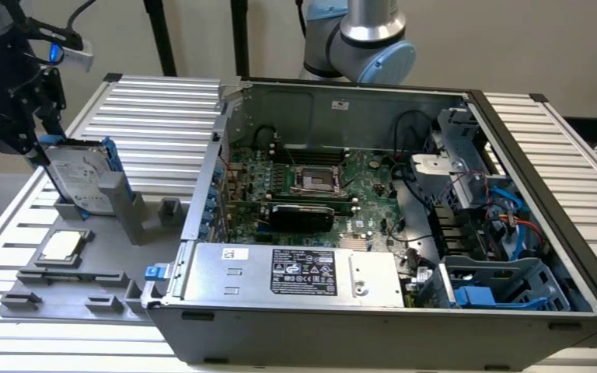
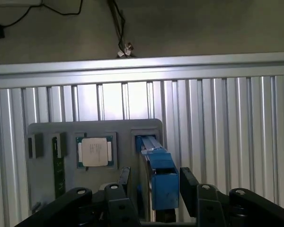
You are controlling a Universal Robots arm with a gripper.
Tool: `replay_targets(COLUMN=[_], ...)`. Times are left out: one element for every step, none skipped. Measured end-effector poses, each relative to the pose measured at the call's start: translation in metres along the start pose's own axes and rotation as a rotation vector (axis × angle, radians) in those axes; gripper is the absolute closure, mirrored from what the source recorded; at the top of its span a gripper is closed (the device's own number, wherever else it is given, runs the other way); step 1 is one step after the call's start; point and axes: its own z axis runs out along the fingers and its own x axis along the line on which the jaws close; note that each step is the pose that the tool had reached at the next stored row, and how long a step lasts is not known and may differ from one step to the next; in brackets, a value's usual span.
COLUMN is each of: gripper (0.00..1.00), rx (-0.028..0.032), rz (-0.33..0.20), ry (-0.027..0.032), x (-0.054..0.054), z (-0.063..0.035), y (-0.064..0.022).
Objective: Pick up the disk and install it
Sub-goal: 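Pick up the disk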
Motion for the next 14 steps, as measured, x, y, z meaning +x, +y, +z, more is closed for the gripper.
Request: replay_targets(gripper=[0.46, 0.46, 0.46, 0.46, 0.46, 0.46, 0.46, 0.46, 0.46, 0.46, 0.46, 0.46, 0.46, 0.46], rx=[-0.0029, -0.0053, -0.0065, -0.0075, -0.0078, -0.0080, -0.0083, -0.0083, -0.0085, -0.0086, -0.0088, -0.0090, -0.0091, -0.0091], rz=[-0.001, -0.003, -0.005, -0.007, -0.011, -0.016, -0.021, -0.028, -0.036, -0.044, -0.051, -0.059, -0.064, -0.067], ry=[0.0001, 0.0004, 0.0005, 0.0008, 0.0009, 0.0011, 0.0015, 0.0018, 0.0022, 0.0026, 0.0030, 0.0034, 0.0036, 0.0038], x=[0.000, 0.000, 0.000, 0.000, 0.000, 0.000, 0.000, -0.001, -0.001, -0.002, -0.002, -0.003, -0.003, -0.003], z=[0.0013, 0.0025, 0.0042, 0.0055, 0.0070, 0.0080, 0.0087, 0.0093, 0.0099, 0.0104, 0.0108, 0.0112, 0.0115, 0.0118], y=[-0.0015, -0.0027, -0.0032, -0.0033, -0.0033, -0.0034, -0.0034, -0.0034, -0.0034, -0.0032, -0.0030, -0.0028, -0.0027, -0.0026])
